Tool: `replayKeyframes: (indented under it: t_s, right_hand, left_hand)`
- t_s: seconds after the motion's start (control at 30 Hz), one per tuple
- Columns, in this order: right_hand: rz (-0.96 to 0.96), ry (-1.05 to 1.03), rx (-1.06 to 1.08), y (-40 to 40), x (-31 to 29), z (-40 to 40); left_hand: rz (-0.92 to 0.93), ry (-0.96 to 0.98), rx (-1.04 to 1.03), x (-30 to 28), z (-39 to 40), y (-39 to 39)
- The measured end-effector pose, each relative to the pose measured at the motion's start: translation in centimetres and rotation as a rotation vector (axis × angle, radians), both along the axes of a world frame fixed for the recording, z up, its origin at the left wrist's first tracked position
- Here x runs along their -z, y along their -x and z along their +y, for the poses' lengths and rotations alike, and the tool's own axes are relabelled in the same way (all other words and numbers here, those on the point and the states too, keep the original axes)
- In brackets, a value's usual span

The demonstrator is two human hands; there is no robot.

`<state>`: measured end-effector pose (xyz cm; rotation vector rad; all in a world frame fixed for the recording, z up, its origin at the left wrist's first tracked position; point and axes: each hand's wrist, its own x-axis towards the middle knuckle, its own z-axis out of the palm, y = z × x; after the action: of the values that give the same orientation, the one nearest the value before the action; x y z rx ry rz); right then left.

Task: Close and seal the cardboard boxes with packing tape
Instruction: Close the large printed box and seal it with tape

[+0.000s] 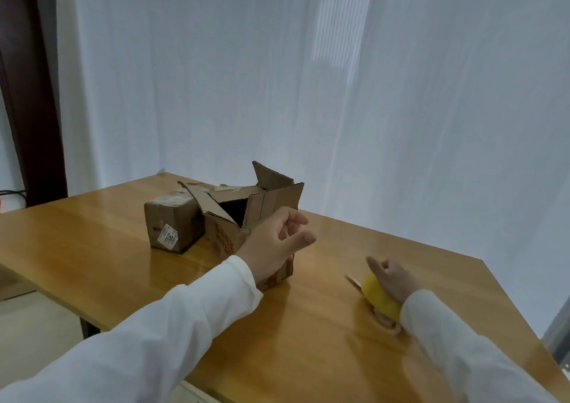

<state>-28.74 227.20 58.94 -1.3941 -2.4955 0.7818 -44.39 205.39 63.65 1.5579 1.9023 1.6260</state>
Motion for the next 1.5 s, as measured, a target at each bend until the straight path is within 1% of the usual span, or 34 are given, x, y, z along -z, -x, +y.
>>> replayKeyframes:
  t_s: [0.07,0.13,0.17,0.2,0.23,0.27,0.3,0.33,0.37,0.4,0.43,0.47,0.57,0.63,0.7,0.77,0.8,0.83,0.87,0.93,1.0,1.03,1.07,1.17,1.3,1.4,1.5]
  right_hand:
    - [-0.084,0.012,-0.046,0.3,0.4,-0.4]
    - [-0.150,-0.110,-0.082,0.6,-0.5,-0.7]
    - [-0.114,-0.175,-0.109,0.8,-1.4,-1.2]
    - [-0.023,-0.164,-0.158,1.1,-2.6,-1.9]
    - [0.098,-0.060,-0.217,1.4,-4.0,-3.1]
    - [0.182,0.128,-0.291,1.8,-5.4,-4.6]
    - [0.198,0.343,-0.393,2.0,-6.8,-6.4]
    - [0.149,0.506,-0.502,2.1,-7.7,-7.8]
    - [0.080,0.602,-0.602,2.2,-8.4,-8.9]
    - [0.039,0.643,-0.686,2.3,-8.6,-9.6]
    - [0.047,0.644,-0.735,2.4,-8.8,-10.2]
    - [0.096,0.627,-0.742,2.6,-8.9,-10.4]
    - [0.339,0.632,-0.682,3.0,-9.5,-10.4]
    - [0.380,0.501,-0.709,3.2,-10.0,-10.2]
    - [0.368,0.277,-0.742,3.6,-10.6,-10.1]
    - [0.413,0.055,-0.723,3.8,-11.1,-9.5]
    - [0.445,-0.061,-0.689,3.8,-11.3,-8.9]
    - [0.459,-0.197,-0.652,3.8,-11.5,-8.4]
    - [0.444,-0.336,-0.630,3.7,-11.7,-8.0]
    - [0.382,-0.505,-0.663,3.6,-11.9,-7.6]
    - [0.314,-0.562,-0.743,3.9,-12.0,-8.1]
    - [0.308,-0.559,-0.775,4.2,-12.0,-8.5]
    - [0.316,-0.552,-0.799,4.5,-12.0,-8.9]
    - [0.326,-0.571,-0.873,5.1,-12.0,-9.1]
    - [0.265,-0.564,-0.917,5.8,-12.2,-9.0]
    - [0.236,-0.586,-0.920,6.4,-12.5,-9.3]
    - [0.164,-0.597,-0.969,7.1,-12.7,-9.7]
  left_hand:
    - [0.073,-0.029,0.037,-1.1,-0.5,-0.1]
    - [0.153,-0.037,0.055,-2.0,-1.1,-0.1]
    - [0.203,-0.036,0.051,-2.4,-1.4,-0.1]
    - [0.251,-0.033,0.041,-2.7,-1.6,-0.1]
    - [0.289,-0.035,0.029,-2.9,-1.8,-0.1]
    - [0.316,-0.043,0.019,-3.1,-2.0,-0.1]
    - [0.339,-0.062,0.008,-3.3,-2.2,0.0]
    - [0.366,-0.089,-0.003,-3.4,-2.4,0.1]
    - [0.402,-0.123,-0.017,-3.5,-2.6,0.3]
    - [0.442,-0.155,-0.033,-3.6,-2.8,0.6]
    - [0.485,-0.176,-0.049,-3.7,-3.1,0.9]
    - [0.528,-0.186,-0.067,-3.8,-3.5,1.4]
    - [0.674,-0.159,-0.138,-3.8,-4.7,2.7]
    - [0.753,-0.120,-0.199,-3.5,-5.1,3.5]
    - [0.816,-0.110,-0.249,-3.2,-5.3,4.2]
    - [0.872,-0.123,-0.279,-2.8,-5.4,5.1]
    - [0.851,-0.127,-0.294,-2.6,-5.4,5.5]
    - [0.768,-0.118,-0.317,-2.6,-5.5,5.7]
    - [0.636,-0.101,-0.345,-2.7,-5.5,5.8]
    - [0.378,0.000,-0.375,-3.2,-5.0,5.9]
    - [0.191,0.119,-0.318,-3.9,-4.0,6.2]
    - [0.142,0.156,-0.283,-4.4,-3.5,6.2]
    - [0.140,0.192,-0.266,-4.8,-3.1,6.3]
    - [0.245,0.298,-0.248,-5.3,-1.8,6.4]
    - [0.343,0.325,-0.266,-5.6,-1.4,7.2]
    - [0.282,0.325,-0.198,-5.6,-1.9,8.1]
    - [0.240,0.345,-0.156,-5.4,-2.3,8.9]
